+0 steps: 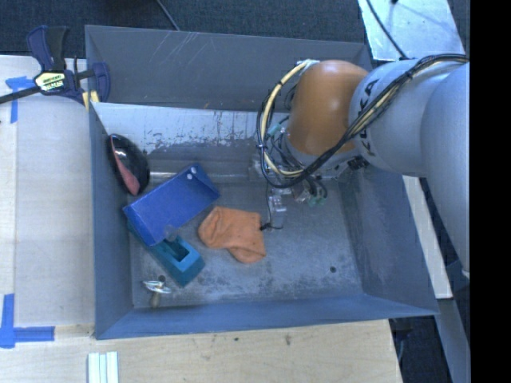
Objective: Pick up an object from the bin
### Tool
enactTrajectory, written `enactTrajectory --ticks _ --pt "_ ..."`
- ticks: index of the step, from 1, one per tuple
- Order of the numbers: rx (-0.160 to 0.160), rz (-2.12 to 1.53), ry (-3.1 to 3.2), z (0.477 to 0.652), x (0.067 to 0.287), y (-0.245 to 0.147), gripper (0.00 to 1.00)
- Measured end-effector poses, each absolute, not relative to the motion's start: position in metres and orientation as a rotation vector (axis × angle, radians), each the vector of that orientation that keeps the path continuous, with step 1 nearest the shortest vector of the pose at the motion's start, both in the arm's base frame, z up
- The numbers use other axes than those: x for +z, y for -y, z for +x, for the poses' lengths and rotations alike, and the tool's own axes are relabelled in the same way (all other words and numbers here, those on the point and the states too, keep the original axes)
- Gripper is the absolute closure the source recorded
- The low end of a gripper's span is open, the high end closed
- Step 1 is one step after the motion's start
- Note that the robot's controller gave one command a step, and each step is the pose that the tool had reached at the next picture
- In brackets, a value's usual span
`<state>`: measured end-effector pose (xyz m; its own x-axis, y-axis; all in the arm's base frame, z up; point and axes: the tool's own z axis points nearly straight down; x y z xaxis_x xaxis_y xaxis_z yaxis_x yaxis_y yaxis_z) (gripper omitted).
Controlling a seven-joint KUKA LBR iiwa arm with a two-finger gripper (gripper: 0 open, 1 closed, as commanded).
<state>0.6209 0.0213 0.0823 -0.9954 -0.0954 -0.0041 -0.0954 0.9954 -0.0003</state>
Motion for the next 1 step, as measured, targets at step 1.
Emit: enactTrajectory --ticks 1 --pt "0.0 -0.15 -3.134 0.6209 0.0823 -0.0214 0.0"
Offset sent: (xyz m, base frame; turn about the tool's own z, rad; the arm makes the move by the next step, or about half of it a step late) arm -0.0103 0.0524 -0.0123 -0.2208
